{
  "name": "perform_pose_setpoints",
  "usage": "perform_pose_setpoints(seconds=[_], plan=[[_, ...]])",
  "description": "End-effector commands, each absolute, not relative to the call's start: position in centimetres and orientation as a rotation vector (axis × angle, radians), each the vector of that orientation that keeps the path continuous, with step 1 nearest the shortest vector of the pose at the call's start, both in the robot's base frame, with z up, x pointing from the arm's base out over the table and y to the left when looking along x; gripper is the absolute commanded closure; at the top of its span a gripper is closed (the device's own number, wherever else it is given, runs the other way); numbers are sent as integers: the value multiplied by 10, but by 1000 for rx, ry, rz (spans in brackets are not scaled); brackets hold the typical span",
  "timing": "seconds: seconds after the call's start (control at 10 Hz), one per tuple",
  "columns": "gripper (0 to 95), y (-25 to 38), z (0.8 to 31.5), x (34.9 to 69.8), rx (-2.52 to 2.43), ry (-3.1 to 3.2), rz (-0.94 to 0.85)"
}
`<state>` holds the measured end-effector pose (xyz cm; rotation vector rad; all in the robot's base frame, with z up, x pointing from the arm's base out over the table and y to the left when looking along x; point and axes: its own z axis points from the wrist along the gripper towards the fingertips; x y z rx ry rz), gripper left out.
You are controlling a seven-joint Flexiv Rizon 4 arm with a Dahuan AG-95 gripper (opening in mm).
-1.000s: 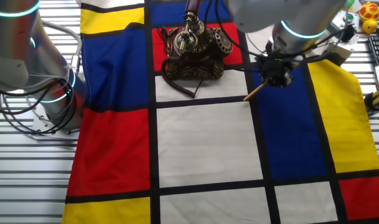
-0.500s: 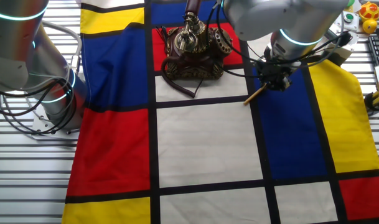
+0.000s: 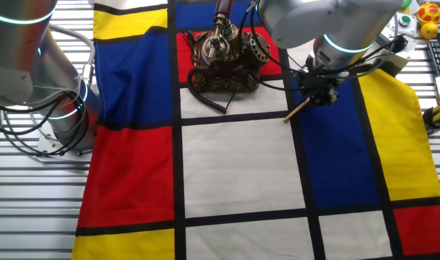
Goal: Dial a number on an old rotary phone
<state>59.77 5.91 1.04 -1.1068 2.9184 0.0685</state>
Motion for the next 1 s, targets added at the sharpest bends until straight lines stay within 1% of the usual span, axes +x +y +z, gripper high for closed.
perform_pose_setpoints(seconds=[0.1, 0.9, 1.0], plan=[[760, 58, 9, 597, -1111, 2916, 61], [760, 53, 5, 591, -1129, 2906, 52], [950, 53, 5, 591, -1128, 2906, 52]])
